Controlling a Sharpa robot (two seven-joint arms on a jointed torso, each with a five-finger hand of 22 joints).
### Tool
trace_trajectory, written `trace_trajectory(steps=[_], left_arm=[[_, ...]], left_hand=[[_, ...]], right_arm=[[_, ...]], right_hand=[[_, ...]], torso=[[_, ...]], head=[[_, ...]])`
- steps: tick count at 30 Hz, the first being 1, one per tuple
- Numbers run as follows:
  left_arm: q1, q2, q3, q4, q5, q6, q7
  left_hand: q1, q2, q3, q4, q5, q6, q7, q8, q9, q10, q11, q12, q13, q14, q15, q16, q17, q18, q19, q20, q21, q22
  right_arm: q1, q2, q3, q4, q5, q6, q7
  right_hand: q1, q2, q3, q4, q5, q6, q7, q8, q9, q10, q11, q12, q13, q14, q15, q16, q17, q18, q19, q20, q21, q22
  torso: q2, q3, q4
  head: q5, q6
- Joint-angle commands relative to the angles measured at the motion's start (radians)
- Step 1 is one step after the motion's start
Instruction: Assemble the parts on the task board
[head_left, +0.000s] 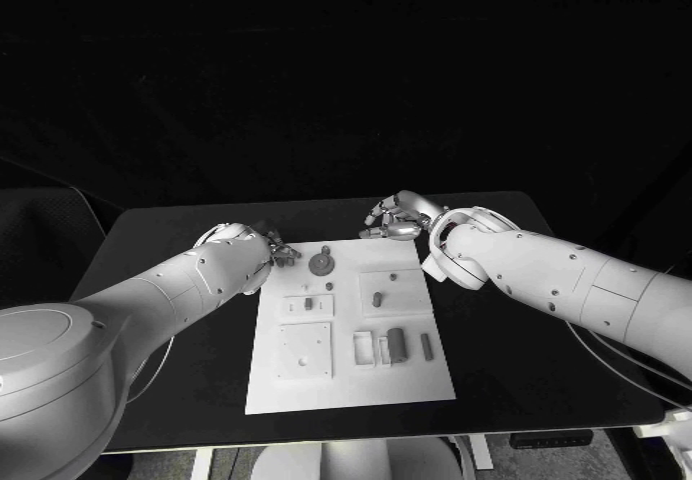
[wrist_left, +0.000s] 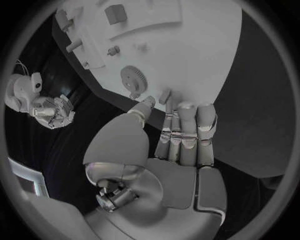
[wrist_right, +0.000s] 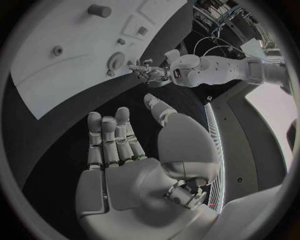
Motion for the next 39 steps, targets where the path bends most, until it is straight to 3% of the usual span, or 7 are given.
trace_trajectory(steps=[1, 8, 15, 27, 39], left_arm=[[0.000, 0.004, 0.001, 0.001, -0.007, 0.004, -0.001], [-0.001, 0.005, 0.001, -0.007, -0.007, 0.000, -0.007], [-0.003, 0.007, 0.001, -0.015, -0.007, 0.003, -0.008], [-0.009, 0.016, 0.001, -0.020, -0.007, 0.012, 0.000], [-0.009, 0.015, 0.001, -0.038, -0.007, 0.017, -0.003]], left_hand=[[0.014, -0.001, 0.002, -0.007, 0.001, -0.003, -0.002, 0.005, -0.001, 0.002, 0.004, -0.005, -0.001, -0.007, -0.002, 0.004, 0.004, 0.026, -0.004, -0.005, 0.004, 0.001], [0.026, 0.005, 0.012, -0.015, 0.001, -0.002, -0.003, 0.006, -0.002, 0.003, 0.003, -0.005, -0.001, -0.007, -0.002, 0.007, 0.005, 0.026, -0.003, -0.005, 0.006, 0.002], [0.059, 0.027, 0.041, -0.036, 0.001, 0.009, -0.004, 0.013, -0.001, 0.009, 0.002, -0.004, -0.002, -0.009, -0.002, 0.013, 0.006, 0.025, -0.004, -0.005, 0.010, 0.003], [0.065, 0.028, 0.046, -0.040, 0.001, 0.014, -0.005, 0.016, 0.000, 0.011, 0.002, -0.004, -0.002, -0.008, -0.002, 0.014, 0.007, 0.025, -0.004, -0.005, 0.011, 0.003], [0.097, 0.049, 0.087, -0.060, 0.001, 0.044, -0.010, 0.029, 0.004, 0.039, -0.005, 0.004, 0.000, -0.005, -0.003, 0.024, 0.008, 0.023, -0.003, -0.005, 0.017, 0.005]], right_arm=[[0.000, 0.001, 0.001, 0.001, -0.005, 0.002, 0.004], [0.000, 0.001, 0.001, 0.002, -0.005, 0.002, 0.004], [0.000, 0.002, 0.001, 0.003, -0.005, 0.002, 0.004], [0.001, 0.004, 0.001, 0.005, -0.005, 0.002, 0.003], [0.001, 0.003, 0.001, 0.004, -0.005, 0.001, 0.004]], right_hand=[[-0.004, 0.004, -0.006, 0.001, -0.002, -0.008, 0.003, 0.003, -0.001, -0.003, 0.000, -0.001, -0.001, -0.004, 0.001, -0.002, -0.001, -0.007, -0.004, -0.002, -0.005, -0.001], [-0.004, 0.004, -0.006, 0.001, -0.002, -0.008, 0.003, 0.003, -0.001, -0.003, 0.000, -0.001, -0.001, -0.004, 0.001, -0.002, -0.001, -0.007, -0.004, -0.002, -0.005, -0.001], [-0.004, 0.004, -0.006, 0.001, -0.002, -0.008, 0.003, 0.003, -0.001, -0.003, 0.000, -0.001, -0.001, -0.004, 0.001, -0.002, -0.001, -0.007, -0.004, -0.002, -0.005, -0.001], [-0.005, 0.005, -0.006, 0.002, -0.002, -0.008, 0.003, 0.003, -0.001, -0.003, 0.000, 0.000, -0.001, -0.004, 0.001, -0.001, -0.001, -0.007, -0.004, -0.002, -0.005, -0.001], [-0.006, 0.005, -0.006, 0.002, -0.002, -0.008, 0.003, 0.004, -0.001, -0.003, 0.000, 0.000, -0.002, -0.004, 0.001, -0.001, -0.001, -0.007, -0.003, -0.002, -0.005, -0.001]], torso=[[0.000, -0.0002, 0.0008], [-0.001, 0.0001, 0.0004], [-0.001, 0.0000, 0.0005], [0.001, 0.0002, 0.0000], [-0.001, 0.0011, 0.0003]], head=[[-0.001, -0.001], [-0.001, -0.002], [-0.002, -0.003], [-0.003, -0.005], [-0.005, -0.010]])
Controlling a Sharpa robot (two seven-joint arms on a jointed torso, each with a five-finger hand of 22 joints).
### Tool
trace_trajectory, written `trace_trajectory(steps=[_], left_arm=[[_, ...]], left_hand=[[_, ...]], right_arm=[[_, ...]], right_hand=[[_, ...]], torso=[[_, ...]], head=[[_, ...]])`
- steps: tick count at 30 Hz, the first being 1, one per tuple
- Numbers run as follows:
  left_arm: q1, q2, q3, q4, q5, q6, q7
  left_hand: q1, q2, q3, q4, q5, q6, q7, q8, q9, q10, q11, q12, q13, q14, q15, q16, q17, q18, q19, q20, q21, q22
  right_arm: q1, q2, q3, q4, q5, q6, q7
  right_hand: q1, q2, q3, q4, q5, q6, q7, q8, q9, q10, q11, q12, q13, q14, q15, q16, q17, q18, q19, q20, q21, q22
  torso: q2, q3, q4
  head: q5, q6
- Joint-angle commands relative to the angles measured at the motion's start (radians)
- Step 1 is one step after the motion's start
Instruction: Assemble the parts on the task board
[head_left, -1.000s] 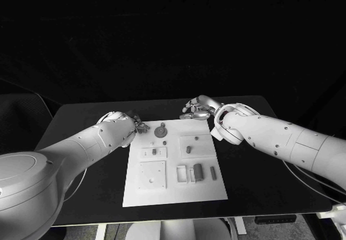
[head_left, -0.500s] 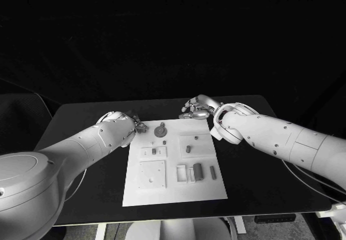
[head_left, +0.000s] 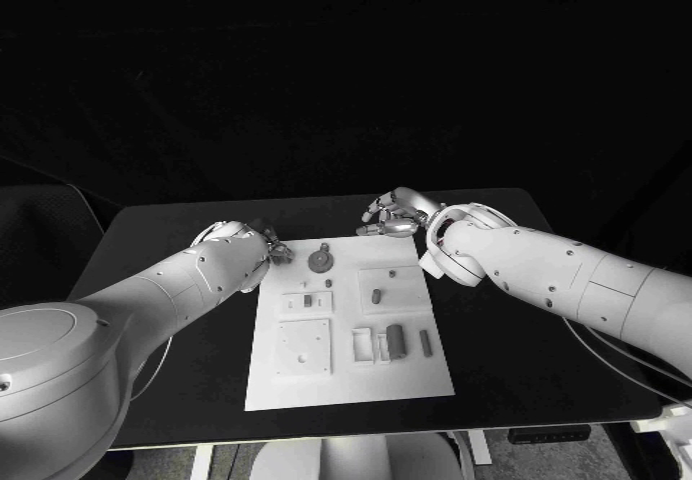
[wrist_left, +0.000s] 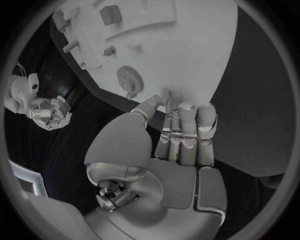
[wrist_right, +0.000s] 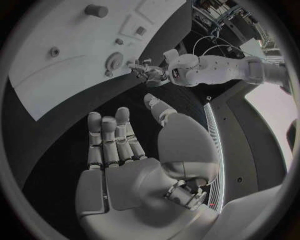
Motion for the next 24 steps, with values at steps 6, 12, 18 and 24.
trace_trajectory(steps=[6, 12, 18, 24], left_arm=[[-0.003, -0.002, 0.000, 0.000, -0.003, 0.016, 0.004], [-0.002, -0.007, 0.000, 0.007, 0.045, 0.013, 0.008], [0.000, -0.018, 0.002, 0.023, 0.087, 0.006, 0.010], [0.016, -0.044, 0.005, 0.068, 0.135, 0.004, -0.005]], left_hand=[[0.026, 0.013, 0.030, -0.008, 0.001, 0.027, -0.002, 0.015, 0.008, 0.031, -0.002, 0.010, 0.002, 0.001, -0.001, 0.011, 0.009, 0.023, 0.000, -0.006, 0.010, 0.002], [0.036, 0.018, 0.047, -0.014, 0.002, 0.039, -0.005, 0.019, 0.010, 0.043, -0.005, 0.012, 0.002, 0.004, -0.002, 0.015, 0.009, 0.023, 0.002, -0.007, 0.012, 0.003], [0.039, 0.019, 0.055, -0.015, 0.002, 0.046, -0.006, 0.022, 0.011, 0.052, -0.008, 0.014, 0.002, 0.006, -0.003, 0.018, 0.010, 0.023, 0.004, -0.007, 0.015, 0.004], [0.041, 0.020, 0.061, -0.016, 0.002, 0.053, -0.007, 0.025, 0.013, 0.060, -0.010, 0.015, 0.003, 0.009, -0.003, 0.022, 0.010, 0.023, 0.006, -0.007, 0.017, 0.005]], right_arm=[[0.000, -0.003, 0.001, 0.002, -0.005, 0.000, 0.004], [0.002, -0.006, 0.001, 0.001, -0.005, -0.001, 0.004], [0.003, -0.012, 0.001, 0.001, -0.005, -0.001, 0.003], [0.004, -0.018, 0.001, -0.005, -0.005, 0.000, 0.003]], right_hand=[[-0.006, 0.005, -0.006, 0.003, -0.002, -0.005, 0.000, 0.004, -0.001, -0.003, 0.000, 0.000, -0.001, -0.003, 0.001, -0.001, -0.001, -0.007, -0.003, -0.002, -0.005, -0.001], [-0.007, 0.005, -0.006, 0.003, -0.002, -0.005, 0.000, 0.004, -0.001, -0.003, 0.000, 0.000, -0.001, -0.003, 0.001, -0.001, -0.001, -0.007, -0.003, -0.002, -0.005, -0.001], [-0.007, 0.005, -0.007, 0.003, -0.002, -0.005, 0.000, 0.004, -0.001, -0.002, 0.000, 0.000, -0.001, -0.003, 0.001, -0.001, -0.001, -0.007, -0.003, -0.002, -0.005, -0.001], [-0.008, 0.005, -0.007, 0.003, -0.002, -0.005, 0.000, 0.004, -0.001, -0.002, 0.000, 0.000, -0.001, -0.003, 0.001, -0.001, -0.001, -0.007, -0.003, -0.002, -0.005, -0.001]], torso=[[-0.001, 0.0005, 0.0003], [-0.001, -0.0004, 0.0017], [-0.002, -0.0014, 0.0032], [-0.004, -0.0009, 0.0065]], head=[[-0.001, -0.002], [0.000, -0.001], [0.001, -0.001], [0.004, -0.003]])
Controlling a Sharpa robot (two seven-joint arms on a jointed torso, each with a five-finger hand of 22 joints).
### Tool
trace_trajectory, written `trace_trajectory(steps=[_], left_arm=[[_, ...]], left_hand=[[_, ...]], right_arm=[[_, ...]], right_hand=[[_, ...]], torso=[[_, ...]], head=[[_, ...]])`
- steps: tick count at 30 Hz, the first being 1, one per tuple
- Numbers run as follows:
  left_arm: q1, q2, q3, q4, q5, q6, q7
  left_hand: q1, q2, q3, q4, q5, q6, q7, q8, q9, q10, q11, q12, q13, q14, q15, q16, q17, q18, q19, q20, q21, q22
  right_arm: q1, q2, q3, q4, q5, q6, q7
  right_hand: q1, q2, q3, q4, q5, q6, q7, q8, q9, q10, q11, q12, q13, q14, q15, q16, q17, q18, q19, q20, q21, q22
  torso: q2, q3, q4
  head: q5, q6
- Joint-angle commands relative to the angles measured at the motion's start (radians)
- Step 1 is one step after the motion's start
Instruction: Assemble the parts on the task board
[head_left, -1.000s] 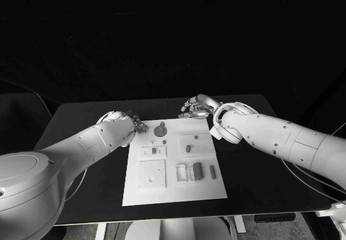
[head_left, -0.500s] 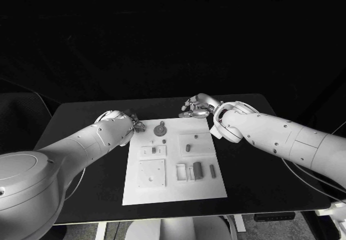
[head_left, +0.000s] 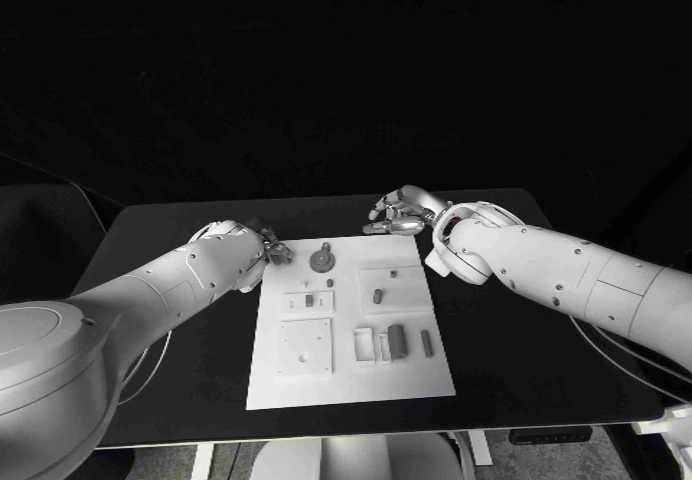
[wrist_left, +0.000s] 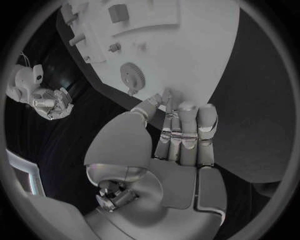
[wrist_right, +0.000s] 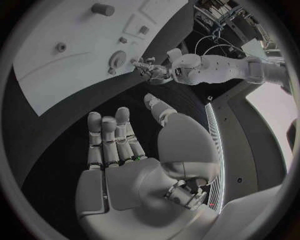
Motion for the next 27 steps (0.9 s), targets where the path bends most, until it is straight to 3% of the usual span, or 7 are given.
trace_trajectory(steps=[1, 6, 13, 17, 22, 25, 27], left_arm=[[0.013, -0.015, 0.002, 0.033, 0.065, 0.003, -0.011], [0.032, -0.058, 0.005, 0.105, 0.088, -0.004, -0.054], [0.060, -0.143, 0.002, 0.256, 0.115, -0.020, -0.104], [0.064, -0.191, 0.001, 0.348, 0.116, -0.044, -0.133], [0.065, -0.232, -0.003, 0.441, 0.116, -0.073, -0.159], [0.064, -0.240, -0.011, 0.480, 0.114, -0.093, -0.171], [0.064, -0.249, -0.022, 0.505, 0.114, -0.099, -0.174]], left_hand=[[0.023, 0.009, 0.022, -0.012, 0.004, 0.020, 0.002, 0.015, 0.014, 0.032, 0.002, 0.006, 0.002, 0.000, -0.005, 0.005, 0.011, 0.024, 0.000, -0.005, 0.006, 0.001], [0.022, 0.008, 0.023, -0.012, 0.003, 0.021, 0.002, 0.015, 0.014, 0.034, 0.002, 0.006, 0.002, 0.001, -0.005, 0.007, 0.011, 0.024, 0.001, -0.005, 0.007, 0.001], [0.021, 0.007, 0.023, -0.012, 0.003, 0.022, 0.001, 0.015, 0.014, 0.035, 0.002, 0.006, 0.002, 0.001, -0.006, 0.007, 0.011, 0.024, 0.001, -0.005, 0.007, 0.002], [0.021, 0.005, 0.024, -0.013, 0.003, 0.023, 0.001, 0.016, 0.015, 0.037, 0.001, 0.006, 0.002, 0.001, -0.006, 0.007, 0.011, 0.024, 0.002, -0.005, 0.007, 0.002], [0.020, 0.002, 0.025, -0.013, 0.003, 0.026, 0.001, 0.017, 0.015, 0.040, 0.000, 0.007, 0.002, 0.002, -0.006, 0.009, 0.011, 0.024, 0.002, -0.005, 0.009, 0.002], [0.019, -0.002, 0.026, -0.014, 0.002, 0.029, 0.000, 0.018, 0.016, 0.044, -0.001, 0.008, 0.002, 0.003, -0.006, 0.010, 0.011, 0.024, 0.003, -0.005, 0.010, 0.003], [0.019, -0.002, 0.026, -0.014, 0.002, 0.029, 0.000, 0.018, 0.016, 0.045, -0.001, 0.008, 0.002, 0.003, -0.006, 0.010, 0.011, 0.024, 0.003, -0.005, 0.010, 0.003]], right_arm=[[0.001, -0.001, 0.001, -0.006, -0.005, 0.000, 0.003], [0.000, 0.005, 0.001, -0.033, -0.004, 0.002, 0.004], [-0.003, 0.016, 0.000, -0.073, 0.005, 0.007, 0.007], [-0.012, 0.020, 0.000, -0.096, 0.009, 0.011, 0.008], [-0.021, 0.025, 0.000, -0.113, 0.011, 0.015, 0.008], [-0.026, 0.027, 0.000, -0.121, 0.013, 0.018, 0.008], [-0.028, 0.028, 0.000, -0.124, 0.013, 0.019, 0.008]], right_hand=[[-0.008, 0.005, -0.004, 0.001, -0.002, -0.006, 0.001, 0.004, -0.001, -0.002, 0.000, 0.000, -0.002, -0.003, 0.001, -0.001, -0.001, -0.007, -0.003, -0.002, -0.004, -0.001], [-0.008, 0.005, -0.004, 0.001, -0.002, -0.006, 0.001, 0.004, -0.001, -0.002, 0.000, 0.000, -0.002, -0.003, 0.001, -0.001, -0.001, -0.007, -0.003, -0.002, -0.004, -0.002], [-0.008, 0.005, -0.005, 0.001, -0.002, -0.006, 0.001, 0.004, -0.001, -0.002, 0.000, 0.000, -0.002, -0.003, 0.001, -0.001, -0.001, -0.007, -0.003, -0.002, -0.004, -0.002], [-0.009, 0.005, -0.005, 0.001, -0.002, -0.006, 0.001, 0.004, -0.001, -0.002, 0.000, 0.000, -0.002, -0.003, 0.001, -0.001, -0.001, -0.007, -0.003, -0.002, -0.004, -0.002], [-0.009, 0.006, -0.005, 0.001, -0.002, -0.006, 0.001, 0.004, -0.001, -0.002, 0.000, 0.000, -0.002, -0.003, 0.001, -0.001, -0.001, -0.007, -0.003, -0.002, -0.004, -0.002], [-0.009, 0.006, -0.005, 0.001, -0.002, -0.006, 0.001, 0.004, -0.001, -0.002, 0.000, 0.001, -0.002, -0.003, 0.001, -0.001, -0.002, -0.007, -0.003, -0.002, -0.004, -0.002], [-0.009, 0.006, -0.005, 0.002, -0.002, -0.006, 0.001, 0.004, -0.001, -0.002, 0.000, 0.001, -0.002, -0.003, 0.001, -0.001, -0.002, -0.007, -0.003, -0.002, -0.004, -0.002]], torso=[[-0.002, 0.0006, 0.0027], [-0.012, 0.0007, 0.0126], [-0.031, 0.0009, 0.0301], [-0.044, -0.0007, 0.0416], [-0.059, -0.0030, 0.0515], [-0.065, -0.0043, 0.0555], [-0.067, -0.0050, 0.0577]], head=[[0.004, -0.002], [0.003, -0.006], [0.002, -0.014], [0.001, -0.019], [-0.002, -0.028], [-0.004, -0.033], [-0.004, -0.033]])
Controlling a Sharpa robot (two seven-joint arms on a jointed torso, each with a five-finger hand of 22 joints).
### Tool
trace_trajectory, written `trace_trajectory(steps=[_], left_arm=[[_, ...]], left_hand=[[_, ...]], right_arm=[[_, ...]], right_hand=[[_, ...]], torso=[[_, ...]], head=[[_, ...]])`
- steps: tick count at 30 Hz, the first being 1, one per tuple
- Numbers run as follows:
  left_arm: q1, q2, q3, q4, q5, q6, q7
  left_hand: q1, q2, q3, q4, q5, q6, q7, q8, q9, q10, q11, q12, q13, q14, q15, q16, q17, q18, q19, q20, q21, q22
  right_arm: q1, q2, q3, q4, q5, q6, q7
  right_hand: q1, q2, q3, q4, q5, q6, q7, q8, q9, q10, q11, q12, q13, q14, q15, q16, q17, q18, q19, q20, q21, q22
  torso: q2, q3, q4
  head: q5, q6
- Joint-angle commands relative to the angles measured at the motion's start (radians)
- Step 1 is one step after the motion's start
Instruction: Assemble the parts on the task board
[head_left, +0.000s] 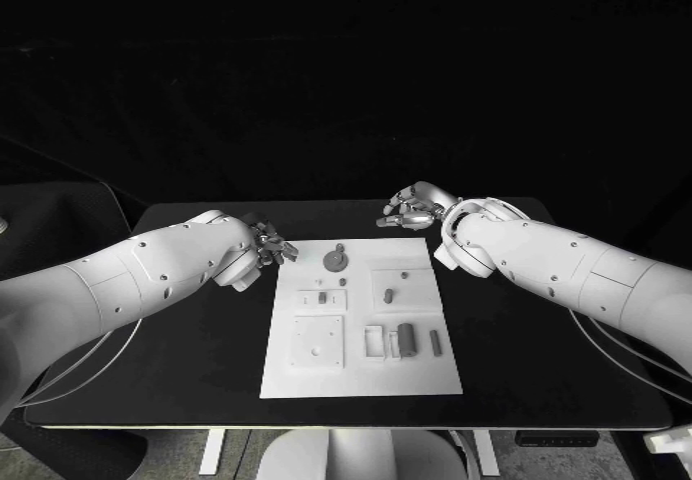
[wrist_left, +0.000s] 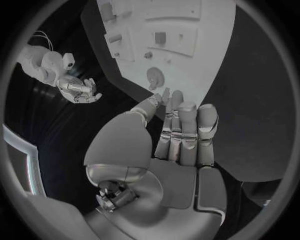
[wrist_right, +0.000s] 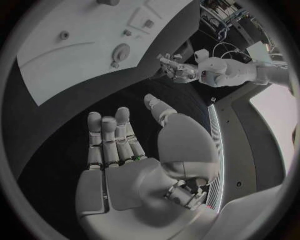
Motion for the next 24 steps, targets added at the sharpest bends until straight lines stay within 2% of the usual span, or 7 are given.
trace_trajectory(steps=[1, 2, 5, 8, 13, 17, 24], left_arm=[[0.000, -0.012, -0.021, 0.046, 0.012, -0.054, -0.039], [0.000, -0.016, -0.030, 0.059, 0.012, -0.058, -0.039], [-0.001, -0.025, -0.049, 0.092, 0.012, -0.072, -0.042], [-0.004, -0.031, -0.059, 0.112, 0.011, -0.086, -0.046], [-0.016, -0.027, -0.059, 0.116, 0.008, -0.111, -0.055], [-0.027, -0.019, -0.059, 0.113, 0.008, -0.117, -0.054], [-0.042, 0.005, -0.059, 0.101, 0.009, -0.114, -0.057]], left_hand=[[0.015, 0.001, 0.022, -0.016, 0.003, 0.022, 0.000, 0.018, 0.017, 0.040, 0.001, 0.002, 0.002, 0.001, -0.007, 0.006, 0.011, 0.026, 0.003, -0.005, 0.006, 0.002], [0.015, 0.001, 0.022, -0.016, 0.003, 0.022, 0.000, 0.018, 0.017, 0.040, 0.001, 0.002, 0.002, 0.001, -0.007, 0.006, 0.011, 0.026, 0.003, -0.005, 0.006, 0.002], [0.015, 0.001, 0.023, -0.016, 0.003, 0.023, 0.000, 0.018, 0.017, 0.041, 0.000, 0.002, 0.002, 0.002, -0.007, 0.007, 0.011, 0.026, 0.003, -0.005, 0.006, 0.002], [0.015, 0.000, 0.023, -0.016, 0.003, 0.023, 0.000, 0.019, 0.017, 0.041, 0.000, 0.002, 0.002, 0.002, -0.007, 0.007, 0.011, 0.026, 0.003, -0.005, 0.007, 0.002], [0.014, -0.001, 0.023, -0.016, 0.003, 0.024, 0.000, 0.019, 0.017, 0.043, 0.000, 0.003, 0.002, 0.002, -0.008, 0.008, 0.011, 0.026, 0.004, -0.005, 0.007, 0.002], [0.012, -0.003, 0.024, -0.015, 0.003, 0.026, 0.000, 0.019, 0.018, 0.045, -0.001, 0.003, 0.002, 0.003, -0.008, 0.008, 0.011, 0.026, 0.004, -0.005, 0.008, 0.002], [0.010, -0.005, 0.024, -0.014, 0.003, 0.027, 0.000, 0.020, 0.018, 0.048, -0.001, 0.004, 0.002, 0.003, -0.008, 0.009, 0.011, 0.025, 0.005, -0.005, 0.009, 0.003]], right_arm=[[-0.004, 0.003, 0.000, -0.005, 0.005, 0.016, 0.007], [-0.005, 0.002, 0.000, -0.005, 0.005, 0.017, 0.007], [-0.007, 0.000, 0.000, -0.005, 0.005, 0.017, 0.007], [-0.008, -0.003, 0.000, -0.004, 0.006, 0.018, 0.007], [-0.008, -0.005, 0.000, -0.003, 0.006, 0.017, 0.007], [-0.008, -0.005, 0.000, 0.000, 0.006, 0.017, 0.007], [-0.008, -0.004, 0.000, 0.004, 0.006, 0.017, 0.007]], right_hand=[[-0.005, 0.002, -0.005, 0.002, -0.002, -0.006, 0.001, 0.004, -0.001, -0.002, 0.000, 0.001, -0.001, -0.003, 0.001, -0.001, -0.002, -0.007, -0.003, -0.002, -0.004, -0.002], [-0.005, 0.002, -0.005, 0.002, -0.002, -0.006, 0.001, 0.004, -0.001, -0.002, 0.000, 0.001, -0.001, -0.003, 0.001, -0.001, -0.002, -0.007, -0.003, -0.002, -0.004, -0.002], [-0.005, 0.002, -0.005, 0.002, -0.002, -0.006, 0.001, 0.004, -0.001, -0.002, 0.000, 0.001, -0.001, -0.003, 0.001, -0.001, -0.002, -0.007, -0.003, -0.002, -0.004, -0.002], [-0.005, 0.002, -0.005, 0.002, -0.002, -0.006, 0.001, 0.004, -0.001, -0.002, 0.000, 0.001, -0.001, -0.003, 0.001, -0.001, -0.002, -0.007, -0.003, -0.002, -0.004, -0.002], [-0.006, 0.002, -0.005, 0.002, -0.002, -0.006, 0.001, 0.004, -0.001, -0.002, 0.000, 0.001, -0.001, -0.003, 0.001, -0.001, -0.002, -0.007, -0.003, -0.002, -0.004, -0.002], [-0.006, 0.002, -0.005, 0.002, -0.002, -0.006, 0.001, 0.004, -0.001, -0.002, 0.000, 0.001, -0.001, -0.003, 0.001, -0.001, -0.002, -0.007, -0.003, -0.002, -0.004, -0.002], [-0.006, 0.003, -0.005, 0.002, -0.002, -0.006, 0.001, 0.004, -0.001, -0.002, 0.000, 0.001, -0.001, -0.003, 0.001, -0.001, -0.002, -0.007, -0.003, -0.002, -0.004, -0.002]], torso=[[-0.011, -0.0024, 0.0089], [-0.011, -0.0026, 0.0094], [-0.012, -0.0035, 0.0097], [-0.011, -0.0026, 0.0105], [-0.010, -0.0018, 0.0121], [-0.008, -0.0038, 0.0103], [-0.007, -0.0028, 0.0070]], head=[[-0.001, -0.003], [-0.001, -0.003], [-0.003, -0.006], [-0.003, -0.006], [-0.005, -0.007], [-0.003, -0.010], [-0.002, -0.013]])
